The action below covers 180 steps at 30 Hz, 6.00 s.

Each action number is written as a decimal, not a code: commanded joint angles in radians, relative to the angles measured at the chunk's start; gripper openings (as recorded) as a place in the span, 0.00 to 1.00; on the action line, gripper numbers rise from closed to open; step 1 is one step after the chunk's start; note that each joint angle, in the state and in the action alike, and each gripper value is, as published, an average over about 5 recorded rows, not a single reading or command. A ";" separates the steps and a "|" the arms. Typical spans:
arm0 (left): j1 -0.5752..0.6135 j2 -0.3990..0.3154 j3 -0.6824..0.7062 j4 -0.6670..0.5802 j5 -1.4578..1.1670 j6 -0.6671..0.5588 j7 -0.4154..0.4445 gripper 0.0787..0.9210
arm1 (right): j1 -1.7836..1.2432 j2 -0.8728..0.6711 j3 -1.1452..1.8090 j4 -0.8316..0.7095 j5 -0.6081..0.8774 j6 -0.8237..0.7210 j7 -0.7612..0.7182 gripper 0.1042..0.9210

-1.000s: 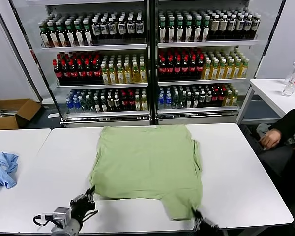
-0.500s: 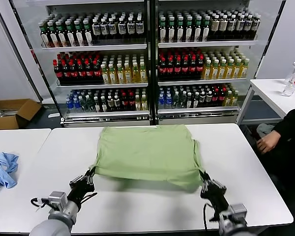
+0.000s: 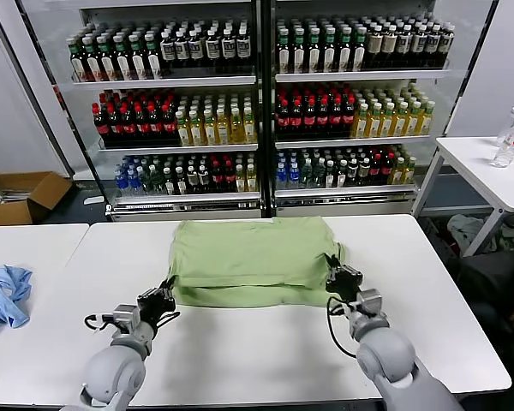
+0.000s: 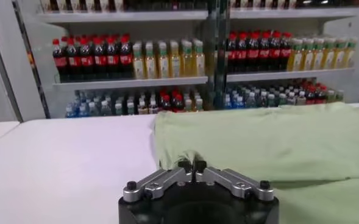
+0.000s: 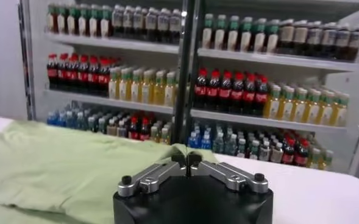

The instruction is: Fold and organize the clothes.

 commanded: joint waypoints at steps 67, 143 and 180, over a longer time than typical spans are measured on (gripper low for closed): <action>0.694 -0.005 -0.236 -0.622 0.100 0.048 0.032 0.19 | -0.674 -0.124 0.506 0.570 0.069 -0.077 -0.025 0.44; 0.035 0.064 -0.003 -0.186 -0.327 -0.017 0.055 0.01 | 0.052 -0.139 0.101 0.124 0.413 -0.138 0.023 0.00; 0.324 -0.100 0.022 -0.193 0.156 -0.002 -0.150 0.52 | -0.565 -0.036 0.320 0.414 0.163 -0.182 0.062 0.59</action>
